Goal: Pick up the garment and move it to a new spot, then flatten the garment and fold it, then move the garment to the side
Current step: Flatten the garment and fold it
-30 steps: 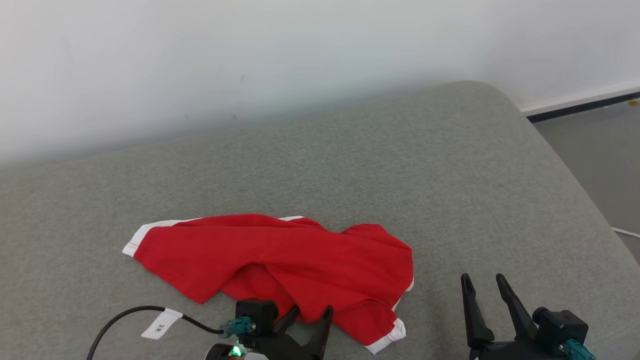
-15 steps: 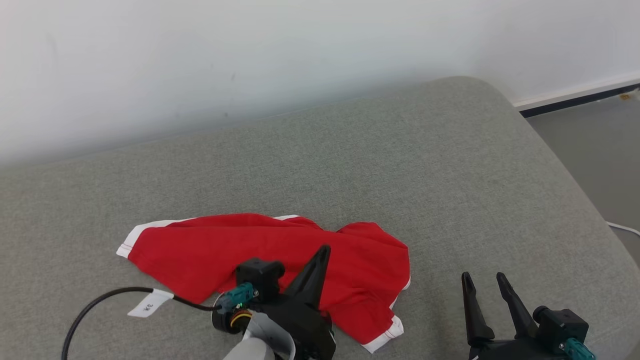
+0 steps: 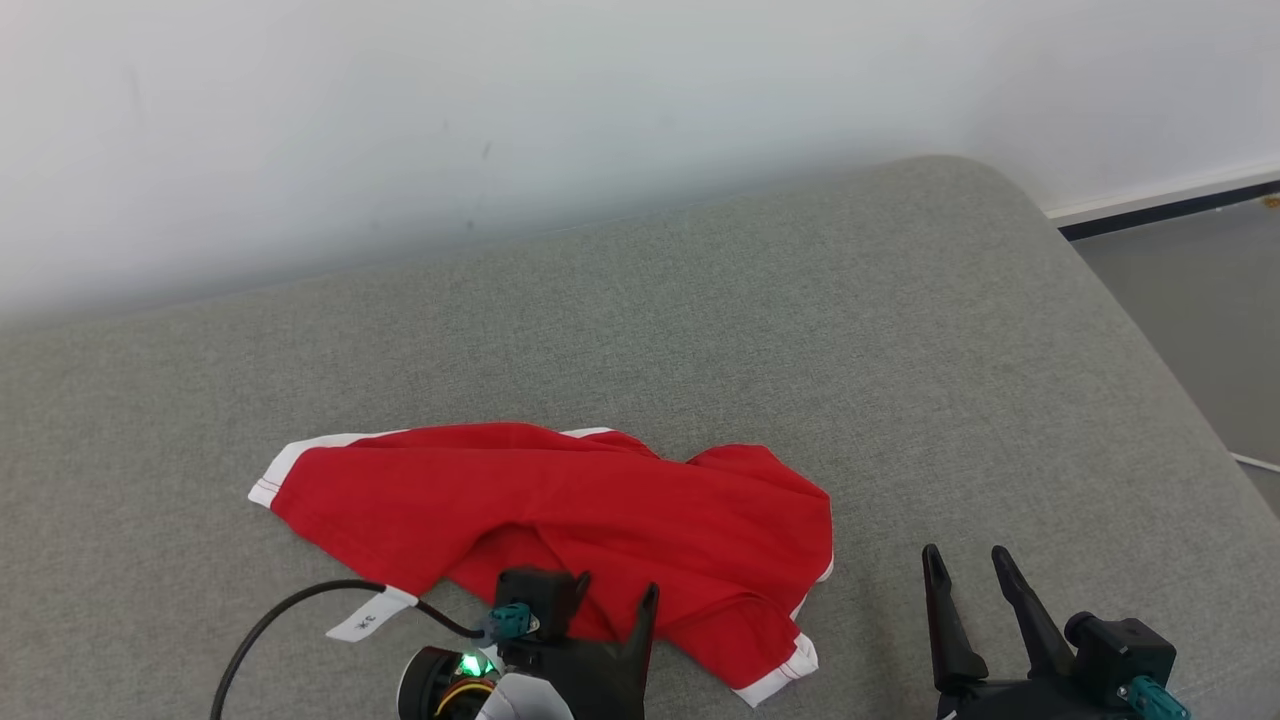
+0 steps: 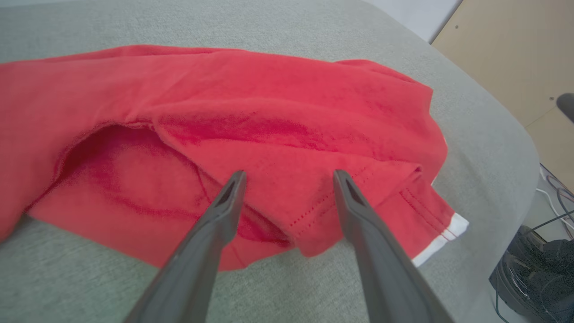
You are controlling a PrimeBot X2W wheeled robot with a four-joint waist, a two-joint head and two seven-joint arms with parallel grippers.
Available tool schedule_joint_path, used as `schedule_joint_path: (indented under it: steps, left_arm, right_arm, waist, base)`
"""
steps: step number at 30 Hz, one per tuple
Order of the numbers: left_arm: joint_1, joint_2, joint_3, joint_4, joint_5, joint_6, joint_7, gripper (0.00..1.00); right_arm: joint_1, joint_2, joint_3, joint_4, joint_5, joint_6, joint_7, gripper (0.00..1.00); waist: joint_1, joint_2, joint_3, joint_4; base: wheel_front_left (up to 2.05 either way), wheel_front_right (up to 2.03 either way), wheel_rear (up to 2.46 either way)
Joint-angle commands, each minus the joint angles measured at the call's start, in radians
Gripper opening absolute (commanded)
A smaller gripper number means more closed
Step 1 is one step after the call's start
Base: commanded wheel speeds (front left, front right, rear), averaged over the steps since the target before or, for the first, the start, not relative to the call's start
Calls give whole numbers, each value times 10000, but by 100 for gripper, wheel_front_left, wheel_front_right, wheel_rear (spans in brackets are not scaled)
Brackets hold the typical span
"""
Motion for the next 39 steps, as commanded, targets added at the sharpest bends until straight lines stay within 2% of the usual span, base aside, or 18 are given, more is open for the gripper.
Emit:
schedule_joint_path:
  steps: [1, 4, 10, 13, 14, 15, 16, 17, 22, 28, 31, 39]
  left_arm:
    - [106, -3, 73, -47, -141, 12, 57, 100]
    - [176, 0, 105, -87, -243, 139, 222, 100]
    - [213, 71, 158, 57, -212, 820, 686, 100]
    - [337, 67, 163, -93, -456, 707, 908, 100]
    - [374, 46, 165, -190, -482, 642, 910, 79]
    - [369, 40, 116, -277, -460, 541, 869, 49]
    - [362, 37, 85, -363, -453, 494, 814, 29]
    - [334, 37, 55, -443, -433, 417, 753, 0]
    - [-132, -30, -92, -906, -205, 26, 121, 0]
    - [-1412, -228, -207, -1549, 59, -495, -661, 0]
    - [-1962, -308, -172, -1786, 111, -546, -881, 0]
    - [-3104, -439, 461, -3334, -1157, -681, -1437, 0]
  right_arm:
    - [-33, -8, -6, 19, 89, -22, -66, 100]
    - [-81, -10, 42, 68, 94, -22, -75, 100]
    - [-120, -8, 55, 132, 87, -22, -91, 100]
    - [-104, -8, 50, 152, 99, -22, -102, 100]
    - [-103, -8, 43, 161, 109, -22, -104, 100]
    - [-106, -8, 32, 170, 115, -22, -103, 100]
    - [-110, -8, 32, 177, 119, -22, -110, 100]
    - [-115, -8, 39, 179, 114, -22, -114, 100]
    - [-170, -8, 86, 209, 136, -22, -147, 100]
    - [-240, -8, 113, 261, 129, -22, -152, 100]
    - [-243, -10, 148, 284, 148, -22, -150, 100]
    - [-87, -8, 55, 339, 123, -22, -179, 100]
  waist:
    - [-1, -1, 28, 6]
    - [-1, -1, 57, -28]
    - [-1, -1, 68, -162]
    - [-1, -1, 72, -203]
    - [-1, -1, 79, -208]
    - [-1, -1, 88, -208]
    - [-1, -1, 92, -208]
    - [-1, -1, 96, -206]
    - [-1, -1, 113, -196]
    - [-1, -1, 89, -215]
    - [-1, -1, 62, -252]
    - [-1, -1, -67, -329]
  base:
    - [0, 0, 0]
    - [0, 0, 0]
    - [0, 0, 0]
    - [0, 0, 0]
    - [0, 0, 0]
    - [0, 0, 0]
    - [0, 0, 0]
    - [0, 0, 0]
    - [0, 0, 0]
    - [0, 0, 0]
    - [0, 0, 0]
    - [0, 0, 0]
